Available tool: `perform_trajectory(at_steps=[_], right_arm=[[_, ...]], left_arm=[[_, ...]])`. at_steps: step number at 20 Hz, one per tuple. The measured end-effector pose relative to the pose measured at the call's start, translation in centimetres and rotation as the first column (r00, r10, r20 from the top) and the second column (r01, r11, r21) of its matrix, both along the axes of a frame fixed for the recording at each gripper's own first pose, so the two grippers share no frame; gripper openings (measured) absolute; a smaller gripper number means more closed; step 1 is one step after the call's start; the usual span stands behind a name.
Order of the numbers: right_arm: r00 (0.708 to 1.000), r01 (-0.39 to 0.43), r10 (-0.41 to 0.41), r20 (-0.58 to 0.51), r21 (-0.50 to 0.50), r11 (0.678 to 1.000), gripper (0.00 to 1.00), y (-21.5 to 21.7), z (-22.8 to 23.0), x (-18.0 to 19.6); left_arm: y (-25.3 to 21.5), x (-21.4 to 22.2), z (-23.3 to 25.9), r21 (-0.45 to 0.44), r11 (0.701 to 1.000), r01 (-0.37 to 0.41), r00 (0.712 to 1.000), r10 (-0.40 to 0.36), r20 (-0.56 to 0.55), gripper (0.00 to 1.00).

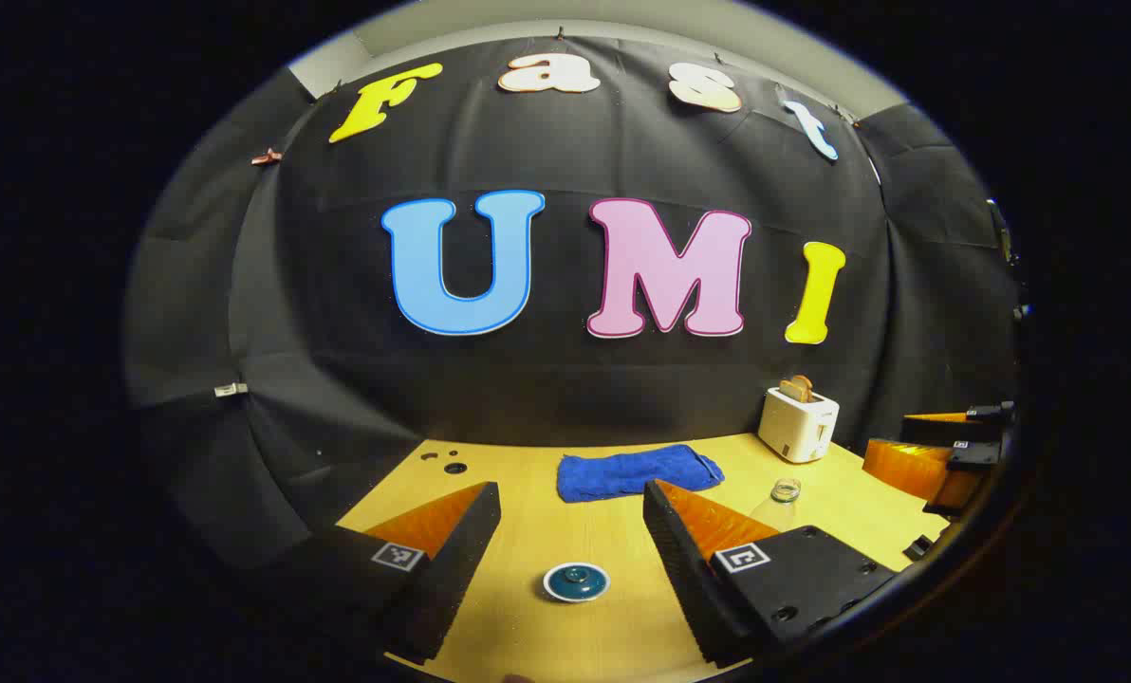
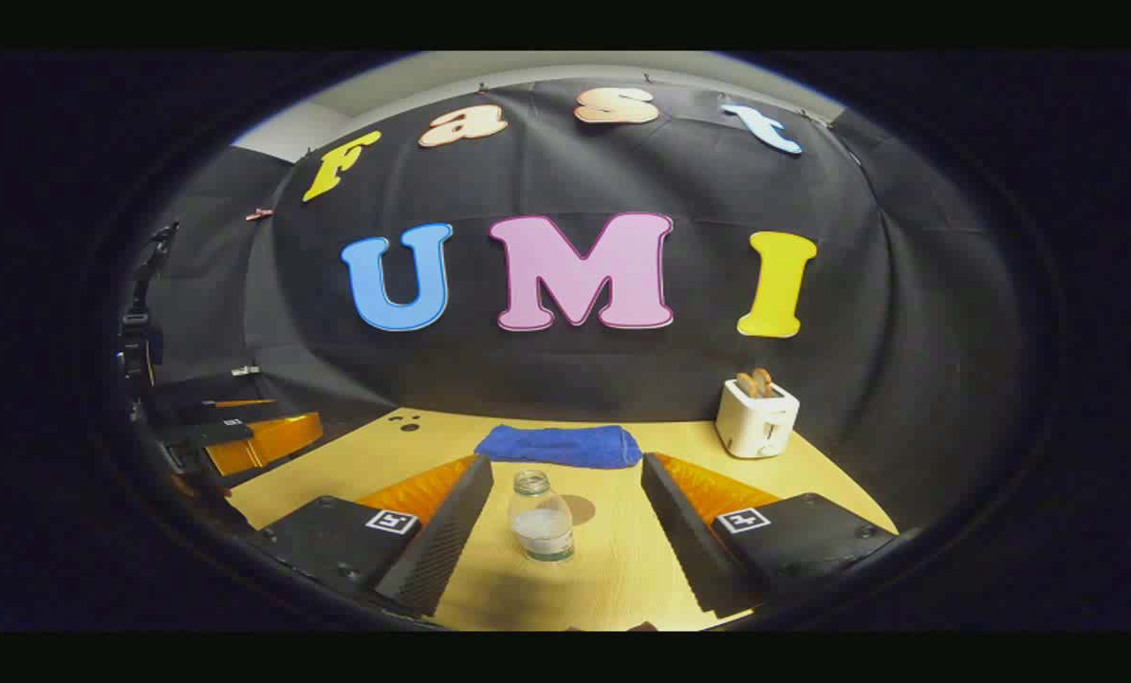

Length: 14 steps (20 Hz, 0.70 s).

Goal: Open the teacup lid with one hand, grasp the water bottle and pour water into the teacup with the other hand; after pouring, place the water bottle on the coaster and then close the teacup lid.

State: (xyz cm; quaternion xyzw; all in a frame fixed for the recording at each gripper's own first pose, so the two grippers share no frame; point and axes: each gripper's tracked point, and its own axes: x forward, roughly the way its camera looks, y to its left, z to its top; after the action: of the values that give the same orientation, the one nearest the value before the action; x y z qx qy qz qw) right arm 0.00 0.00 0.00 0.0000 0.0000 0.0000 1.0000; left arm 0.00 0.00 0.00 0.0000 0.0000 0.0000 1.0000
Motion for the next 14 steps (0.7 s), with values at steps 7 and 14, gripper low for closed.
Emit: perform_trajectory(at_steps=[7,14], right_arm=[[0.998,-0.058,0.057,-0.028,-0.019,0.998,0.98,0.2,-1.7,0.1],[0.989,-0.139,0.137,-0.055,-0.029,0.990,0.98,1.0,-3.4,0.5]], left_arm=[[0.2,1.1,-2.1,-0.002,1.000,-0.021,0.998,0.021,-0.053,0.95],[1.0,2.7,-4.4,0.041,0.997,-0.068,0.997,0.070,-0.041,0.95]])
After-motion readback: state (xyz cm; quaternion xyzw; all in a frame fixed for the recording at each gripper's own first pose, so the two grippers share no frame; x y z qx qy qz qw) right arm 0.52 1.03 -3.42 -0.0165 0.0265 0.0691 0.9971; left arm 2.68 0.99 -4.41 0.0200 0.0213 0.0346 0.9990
